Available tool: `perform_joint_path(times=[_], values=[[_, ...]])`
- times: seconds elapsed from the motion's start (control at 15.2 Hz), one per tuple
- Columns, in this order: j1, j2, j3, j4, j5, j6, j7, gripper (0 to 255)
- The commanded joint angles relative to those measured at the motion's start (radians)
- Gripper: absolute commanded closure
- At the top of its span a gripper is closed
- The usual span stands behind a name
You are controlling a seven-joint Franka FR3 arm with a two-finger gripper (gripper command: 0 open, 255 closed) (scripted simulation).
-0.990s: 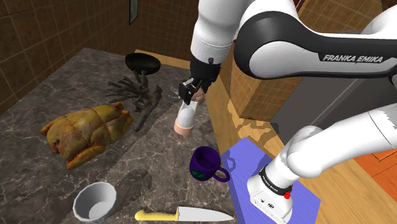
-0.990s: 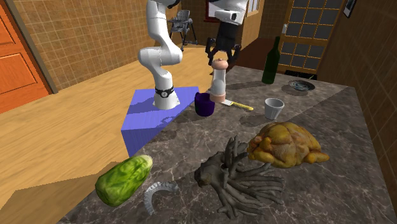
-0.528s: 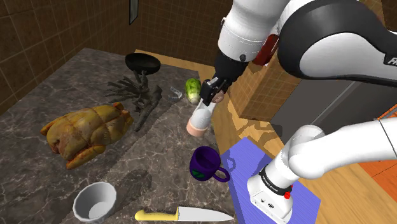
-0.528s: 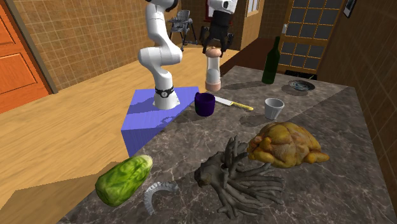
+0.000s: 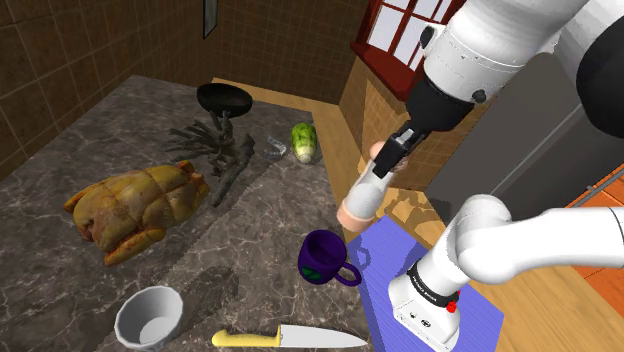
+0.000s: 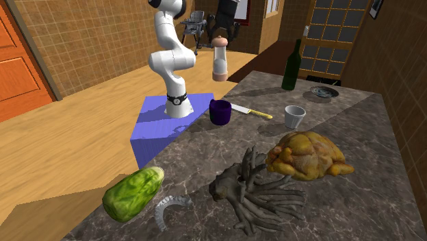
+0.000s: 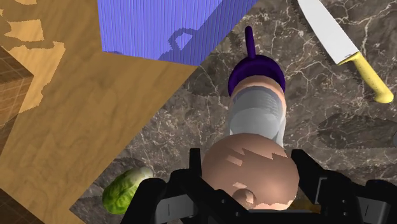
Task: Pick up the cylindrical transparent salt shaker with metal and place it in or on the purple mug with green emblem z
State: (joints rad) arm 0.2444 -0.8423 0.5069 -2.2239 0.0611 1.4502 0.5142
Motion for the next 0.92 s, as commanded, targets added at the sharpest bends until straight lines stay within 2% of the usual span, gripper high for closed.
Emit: perform_joint_path(times=[0.0,0.86], values=[[0.016,-0.033,-0.003,-0.030,0.010,-0.007,0.003,255],[0.048,-0.079,0.036,-0.225,0.054,0.139,0.030,255]])
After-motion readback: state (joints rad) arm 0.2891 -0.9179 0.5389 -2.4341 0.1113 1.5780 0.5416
